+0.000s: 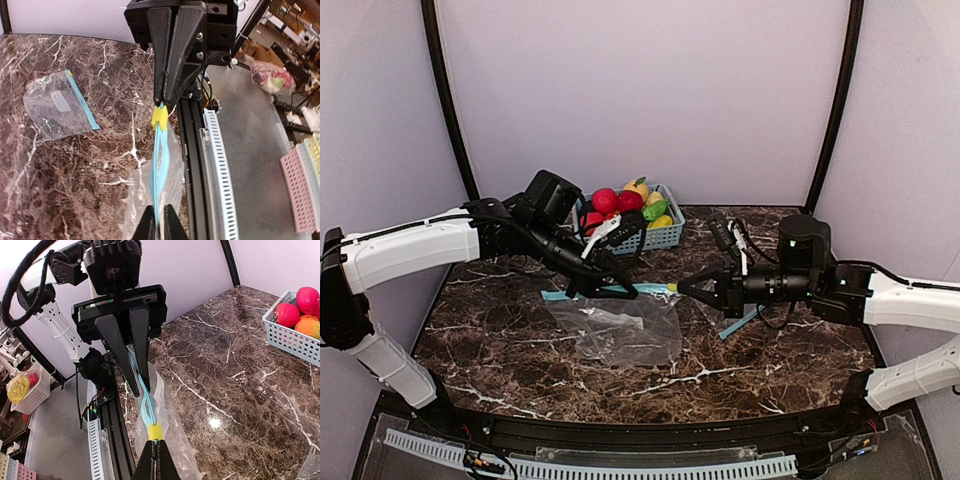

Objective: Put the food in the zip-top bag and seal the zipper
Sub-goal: Pass from the left arm to the right, then hold the zipper from the zipper food storage bag.

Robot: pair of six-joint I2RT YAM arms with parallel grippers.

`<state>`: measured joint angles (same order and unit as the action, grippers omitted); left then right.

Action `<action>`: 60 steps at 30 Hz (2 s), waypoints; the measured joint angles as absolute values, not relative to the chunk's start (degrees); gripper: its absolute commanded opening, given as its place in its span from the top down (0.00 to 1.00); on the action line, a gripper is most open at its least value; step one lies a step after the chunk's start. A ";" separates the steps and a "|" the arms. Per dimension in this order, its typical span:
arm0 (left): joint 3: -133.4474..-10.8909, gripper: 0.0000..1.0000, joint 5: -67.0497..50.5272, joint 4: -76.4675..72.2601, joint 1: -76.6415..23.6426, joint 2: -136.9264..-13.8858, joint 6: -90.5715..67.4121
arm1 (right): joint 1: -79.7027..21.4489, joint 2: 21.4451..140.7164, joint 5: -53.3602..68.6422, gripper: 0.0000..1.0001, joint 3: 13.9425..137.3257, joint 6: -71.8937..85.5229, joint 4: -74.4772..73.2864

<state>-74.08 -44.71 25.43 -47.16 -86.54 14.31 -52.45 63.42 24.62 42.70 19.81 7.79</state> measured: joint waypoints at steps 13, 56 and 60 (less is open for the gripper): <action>-70.35 0.14 -49.08 17.06 -47.16 -83.94 6.70 | -53.82 70.67 27.86 1.00 45.50 19.86 9.15; -69.80 0.99 -53.30 12.19 -47.92 -88.36 2.13 | -55.48 73.49 29.63 1.00 46.48 21.58 14.20; -69.80 0.99 -52.84 12.23 -47.92 -88.36 2.17 | -55.61 73.47 28.32 1.00 46.48 21.52 13.98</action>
<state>-69.80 -52.84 12.23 -47.92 -88.36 2.17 -55.61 73.47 28.32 46.48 21.52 13.98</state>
